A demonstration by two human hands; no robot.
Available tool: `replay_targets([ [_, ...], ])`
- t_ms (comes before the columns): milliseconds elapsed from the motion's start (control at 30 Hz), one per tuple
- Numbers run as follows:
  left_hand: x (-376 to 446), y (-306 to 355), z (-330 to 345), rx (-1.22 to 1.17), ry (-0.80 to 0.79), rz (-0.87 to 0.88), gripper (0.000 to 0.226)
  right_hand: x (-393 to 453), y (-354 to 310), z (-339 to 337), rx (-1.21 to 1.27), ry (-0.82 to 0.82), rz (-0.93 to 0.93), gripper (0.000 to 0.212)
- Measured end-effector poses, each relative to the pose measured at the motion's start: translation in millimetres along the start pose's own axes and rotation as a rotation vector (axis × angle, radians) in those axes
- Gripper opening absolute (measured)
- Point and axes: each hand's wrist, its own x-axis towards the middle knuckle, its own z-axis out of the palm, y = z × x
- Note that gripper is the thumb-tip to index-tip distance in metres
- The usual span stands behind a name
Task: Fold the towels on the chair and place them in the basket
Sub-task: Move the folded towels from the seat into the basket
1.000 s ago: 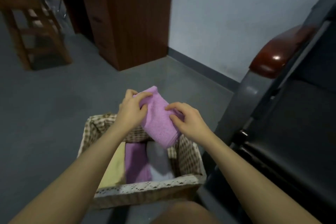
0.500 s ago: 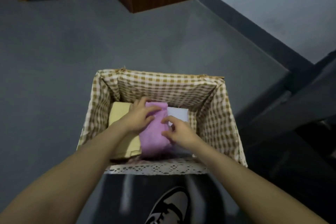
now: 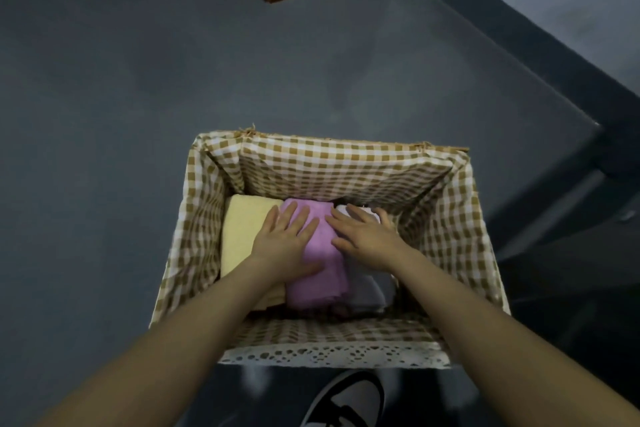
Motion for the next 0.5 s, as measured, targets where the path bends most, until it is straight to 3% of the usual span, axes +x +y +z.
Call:
replay_targets([
  [200, -3.7, -5.1, -19.1, -0.071, -0.049, 0.027, 0.076, -6.0, 3.4, -2.5, -0.014, -0.005, 0.048, 0.051],
  [333, -16.0, -2.0, -52.0, -0.187, 0.131, 0.068, 0.049, -30.8, 3.7, -25.9, 0.021, 0.149, 0.024, 0.049],
  [500, -47.0, 11.3, -95.1, -0.173, 0.242, 0.143, 0.044, -75.9, -3.2, -72.2, -0.007, 0.352, 0.007, 0.043],
])
